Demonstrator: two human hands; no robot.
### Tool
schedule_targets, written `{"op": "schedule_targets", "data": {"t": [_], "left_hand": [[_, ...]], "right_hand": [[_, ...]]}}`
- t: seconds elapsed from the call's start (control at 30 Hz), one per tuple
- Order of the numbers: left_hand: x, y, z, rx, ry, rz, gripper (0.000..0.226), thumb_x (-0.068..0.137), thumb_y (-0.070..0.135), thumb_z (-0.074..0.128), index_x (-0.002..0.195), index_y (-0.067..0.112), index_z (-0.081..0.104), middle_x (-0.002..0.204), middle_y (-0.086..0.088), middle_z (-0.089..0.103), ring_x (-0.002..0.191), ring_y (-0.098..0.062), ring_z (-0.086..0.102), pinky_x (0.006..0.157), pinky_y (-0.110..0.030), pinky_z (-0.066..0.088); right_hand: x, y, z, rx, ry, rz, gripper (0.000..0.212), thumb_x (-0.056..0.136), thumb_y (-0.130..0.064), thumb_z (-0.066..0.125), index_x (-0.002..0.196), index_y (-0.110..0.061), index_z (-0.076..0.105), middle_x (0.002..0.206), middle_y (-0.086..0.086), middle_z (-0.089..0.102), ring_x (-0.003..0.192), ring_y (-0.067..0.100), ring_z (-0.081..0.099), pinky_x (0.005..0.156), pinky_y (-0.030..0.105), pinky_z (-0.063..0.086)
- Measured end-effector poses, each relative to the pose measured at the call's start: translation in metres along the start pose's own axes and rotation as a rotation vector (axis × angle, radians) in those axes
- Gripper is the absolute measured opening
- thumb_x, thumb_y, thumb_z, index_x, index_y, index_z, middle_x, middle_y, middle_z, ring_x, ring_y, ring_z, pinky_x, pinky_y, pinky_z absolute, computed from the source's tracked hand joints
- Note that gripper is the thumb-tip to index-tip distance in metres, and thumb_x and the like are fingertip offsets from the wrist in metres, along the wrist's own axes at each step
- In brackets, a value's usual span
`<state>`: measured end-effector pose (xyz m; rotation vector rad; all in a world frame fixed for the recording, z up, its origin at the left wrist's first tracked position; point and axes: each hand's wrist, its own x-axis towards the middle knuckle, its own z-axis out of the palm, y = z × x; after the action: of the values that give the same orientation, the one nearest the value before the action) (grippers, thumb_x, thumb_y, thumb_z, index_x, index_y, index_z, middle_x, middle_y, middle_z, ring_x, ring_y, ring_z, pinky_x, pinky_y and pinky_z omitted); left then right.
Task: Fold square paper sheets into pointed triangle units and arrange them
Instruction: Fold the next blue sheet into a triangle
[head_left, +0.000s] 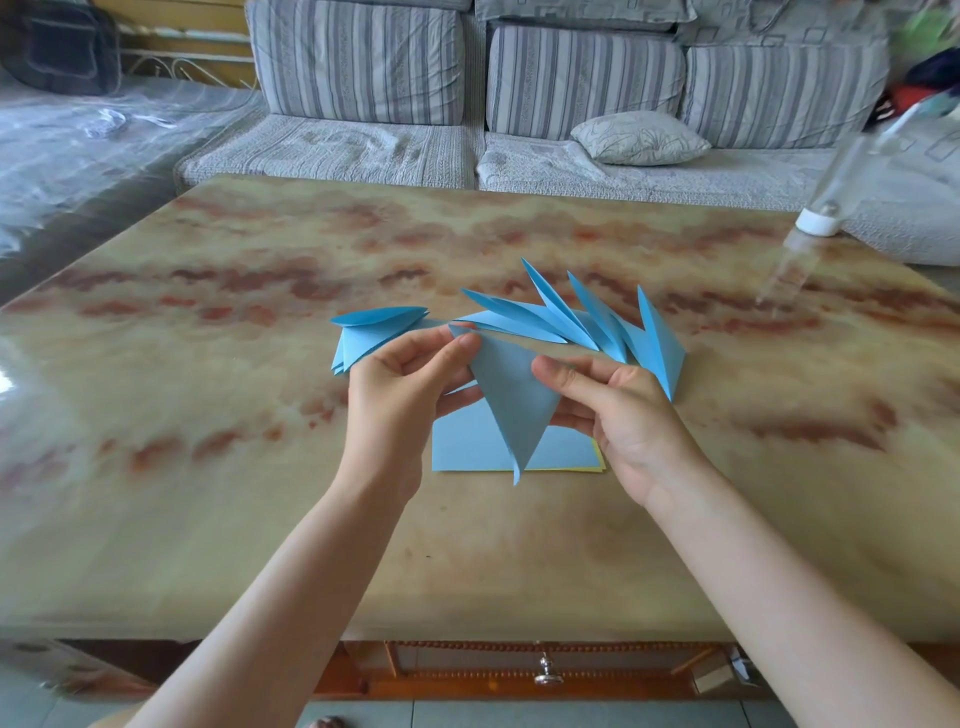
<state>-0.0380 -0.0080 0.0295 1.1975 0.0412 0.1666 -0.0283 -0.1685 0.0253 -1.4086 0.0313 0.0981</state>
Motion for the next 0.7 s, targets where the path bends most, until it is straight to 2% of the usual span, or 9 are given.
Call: {"op": "schedule_targets", "data": {"t": [0.1,0.27,0.4,0.47,0.6,0.7], "left_hand": [[0.000,-0.002,0.000,-0.035,0.035,-0.010,0.006,0.089,0.006,0.063,0.088,0.008,0.069,0.073,0.001,0.072,0.069,-0.010,0.070,0.062,-0.020,0.055],[-0.003,-0.005,0.004,-0.083,0.092,-0.043,0.004,0.087,0.007,0.065,0.088,0.008,0.069,0.077,-0.002,0.073,0.073,-0.013,0.069,0.065,-0.023,0.056],[-0.003,-0.003,0.003,-0.049,0.096,-0.075,0.003,0.087,0.008,0.066,0.086,0.009,0.068,0.080,-0.004,0.073,0.072,-0.013,0.071,0.064,-0.023,0.057],[-0.001,-0.001,0.000,0.040,0.073,-0.099,0.003,0.088,0.009,0.065,0.088,0.010,0.068,0.084,-0.005,0.072,0.071,-0.014,0.070,0.067,-0.025,0.058],[0.005,0.005,-0.008,0.371,-0.028,-0.058,0.010,0.085,0.019,0.069,0.094,0.021,0.070,0.078,0.005,0.072,0.072,-0.007,0.068,0.073,-0.026,0.059],[0.006,0.007,-0.011,0.568,-0.115,-0.007,0.005,0.078,0.035,0.074,0.081,0.030,0.074,0.075,0.012,0.073,0.075,-0.002,0.067,0.075,-0.022,0.054]], "right_hand": [[0.000,0.000,0.001,0.064,-0.001,0.016,0.024,0.066,-0.031,0.072,0.081,-0.013,0.072,0.084,0.006,0.074,0.073,0.018,0.069,0.067,0.025,0.055],[-0.001,-0.001,0.001,0.113,0.063,-0.011,0.027,0.070,-0.029,0.071,0.088,-0.009,0.074,0.090,0.009,0.075,0.078,0.021,0.070,0.069,0.026,0.056],[0.001,-0.002,0.000,0.074,0.070,-0.023,0.014,0.082,-0.018,0.069,0.090,-0.008,0.074,0.090,0.009,0.075,0.076,0.019,0.071,0.065,0.023,0.055],[0.001,-0.003,-0.001,0.040,0.075,-0.035,0.012,0.084,-0.016,0.068,0.090,-0.008,0.074,0.087,0.008,0.075,0.073,0.017,0.070,0.063,0.021,0.054],[0.000,-0.005,-0.005,-0.101,0.075,-0.106,0.011,0.082,-0.014,0.070,0.087,-0.005,0.074,0.084,0.010,0.075,0.070,0.016,0.069,0.064,0.020,0.054],[-0.001,-0.004,-0.005,-0.227,0.038,-0.161,0.008,0.082,-0.013,0.071,0.082,-0.006,0.075,0.078,0.006,0.075,0.070,0.014,0.068,0.067,0.020,0.054]]}}
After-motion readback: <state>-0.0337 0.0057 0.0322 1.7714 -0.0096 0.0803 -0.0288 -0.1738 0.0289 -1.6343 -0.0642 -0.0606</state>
